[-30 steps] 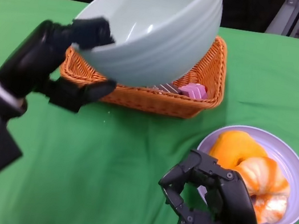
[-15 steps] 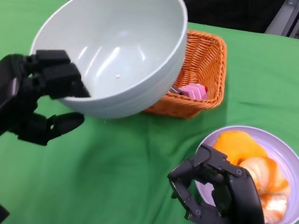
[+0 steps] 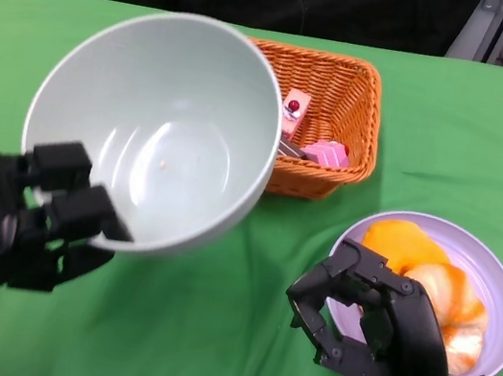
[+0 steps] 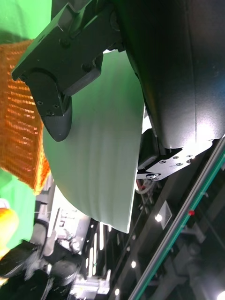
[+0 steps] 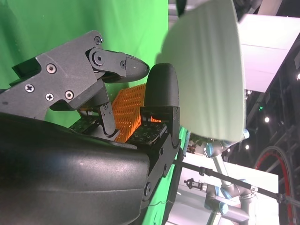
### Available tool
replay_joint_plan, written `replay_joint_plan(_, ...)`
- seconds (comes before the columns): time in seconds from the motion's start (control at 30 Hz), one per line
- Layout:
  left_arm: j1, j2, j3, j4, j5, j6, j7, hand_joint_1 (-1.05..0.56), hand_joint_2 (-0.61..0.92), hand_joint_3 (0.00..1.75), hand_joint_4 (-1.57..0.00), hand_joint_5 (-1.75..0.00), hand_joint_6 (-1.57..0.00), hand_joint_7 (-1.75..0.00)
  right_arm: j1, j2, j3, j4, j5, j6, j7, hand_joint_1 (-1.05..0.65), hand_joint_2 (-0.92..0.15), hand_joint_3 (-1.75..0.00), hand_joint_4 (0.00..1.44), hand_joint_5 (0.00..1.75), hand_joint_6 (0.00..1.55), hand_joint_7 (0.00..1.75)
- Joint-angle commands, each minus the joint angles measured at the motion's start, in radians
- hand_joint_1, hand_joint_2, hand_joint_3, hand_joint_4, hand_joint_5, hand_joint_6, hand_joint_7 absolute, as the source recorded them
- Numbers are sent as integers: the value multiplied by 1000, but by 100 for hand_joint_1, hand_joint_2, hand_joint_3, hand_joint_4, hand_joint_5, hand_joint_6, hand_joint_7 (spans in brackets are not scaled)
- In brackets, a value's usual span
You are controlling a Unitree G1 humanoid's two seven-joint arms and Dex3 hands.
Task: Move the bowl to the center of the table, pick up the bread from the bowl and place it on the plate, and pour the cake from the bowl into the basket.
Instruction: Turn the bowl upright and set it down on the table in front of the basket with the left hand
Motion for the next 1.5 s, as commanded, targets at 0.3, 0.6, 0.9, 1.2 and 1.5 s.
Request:
replay_joint_plan(0.3,16,74,-266,32,-33,106,212,-3,39,123,-79,-173,-86,-122,9,-17,-9,-45,1,21,-15,-20,-63,-72,71,151,71,120)
replay_joint_plan(0.6,36,82,-367,52,-47,129,234,-2,52,105,-79,-169,-77,-140,13,-19,-9,-55,4,25,-17,-21,-64,-71,70,153,70,119)
replay_joint_plan(0.9,10,54,-434,156,-83,154,198,2,51,99,-76,-174,-61,-167,17,-17,-9,-61,12,20,-17,-21,-65,-70,70,153,70,120)
replay_joint_plan(1.2,-27,41,-469,253,-151,139,69,0,61,94,-68,-175,-62,-160,12,-9,-10,-58,13,10,-20,-20,-64,-72,71,153,69,121)
replay_joint_plan(1.5,-49,31,-498,272,-180,155,10,3,60,87,-67,-175,-64,-158,21,-7,-8,-77,14,25,-21,-21,-65,-70,70,153,69,121)
